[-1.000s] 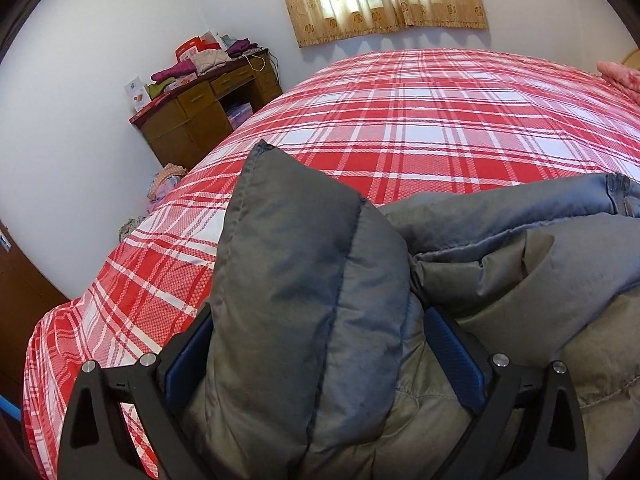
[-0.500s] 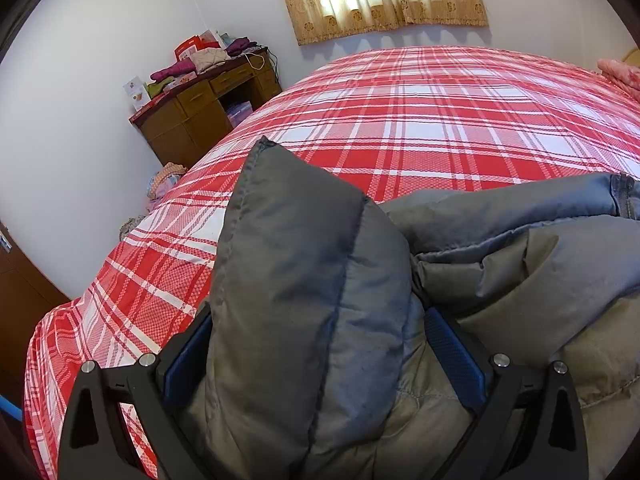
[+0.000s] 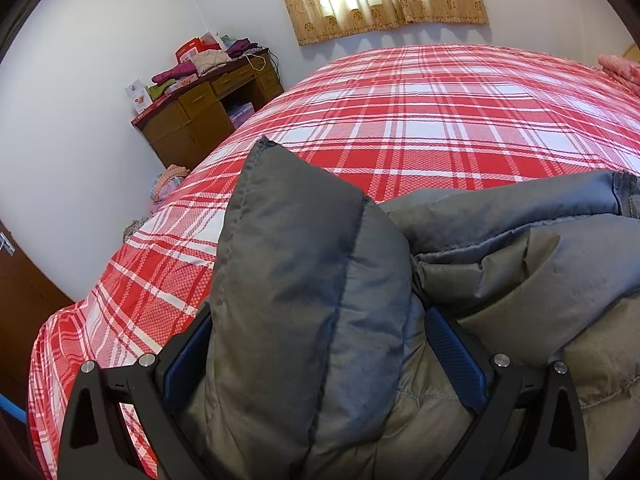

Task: Fold large clothes

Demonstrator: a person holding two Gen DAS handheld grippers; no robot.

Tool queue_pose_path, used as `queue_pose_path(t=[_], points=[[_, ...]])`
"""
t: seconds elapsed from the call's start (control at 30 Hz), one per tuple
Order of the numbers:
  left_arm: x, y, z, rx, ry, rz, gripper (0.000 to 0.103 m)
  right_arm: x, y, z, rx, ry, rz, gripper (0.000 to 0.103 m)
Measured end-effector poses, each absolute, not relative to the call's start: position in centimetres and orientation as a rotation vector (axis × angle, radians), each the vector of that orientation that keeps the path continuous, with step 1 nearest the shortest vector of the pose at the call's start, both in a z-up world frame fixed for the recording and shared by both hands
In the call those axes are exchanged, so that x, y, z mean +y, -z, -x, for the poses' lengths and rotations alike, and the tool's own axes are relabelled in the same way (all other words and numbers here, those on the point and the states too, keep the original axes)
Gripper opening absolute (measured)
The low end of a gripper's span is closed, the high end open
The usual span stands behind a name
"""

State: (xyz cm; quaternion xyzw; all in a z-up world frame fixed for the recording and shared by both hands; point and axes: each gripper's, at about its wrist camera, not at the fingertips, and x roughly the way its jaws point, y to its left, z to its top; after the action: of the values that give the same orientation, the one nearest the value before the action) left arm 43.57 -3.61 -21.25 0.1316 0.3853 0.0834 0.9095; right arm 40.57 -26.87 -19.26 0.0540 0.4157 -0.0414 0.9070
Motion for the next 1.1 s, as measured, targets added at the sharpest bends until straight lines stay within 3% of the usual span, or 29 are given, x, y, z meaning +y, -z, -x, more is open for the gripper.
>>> queue_pose_path(t=[0.17,0.33,0.57,1.1], points=[[-3.3,19.2,-42.7,0.813,-0.179,-0.245,0.101,-26.2,18.0,-40.7,0.9,0.129,-0.069,0.065],[-4.5,16.1,-40.7,0.719,-0.126,-0.177,0.101,-23.6,14.7,-39.9,0.806,0.142,-0.101,0.07],[-6.0,19.1,-42.3,0.766,-0.17,-0.24,0.102,-21.0,18.3,-42.6,0.859,0.064,-0.019,0.072],[-6.6,20.8,-42.8,0.773,-0.196,-0.261,0.102,-20.3,19.7,-43.3,0.876,0.093,0.042,0.077]])
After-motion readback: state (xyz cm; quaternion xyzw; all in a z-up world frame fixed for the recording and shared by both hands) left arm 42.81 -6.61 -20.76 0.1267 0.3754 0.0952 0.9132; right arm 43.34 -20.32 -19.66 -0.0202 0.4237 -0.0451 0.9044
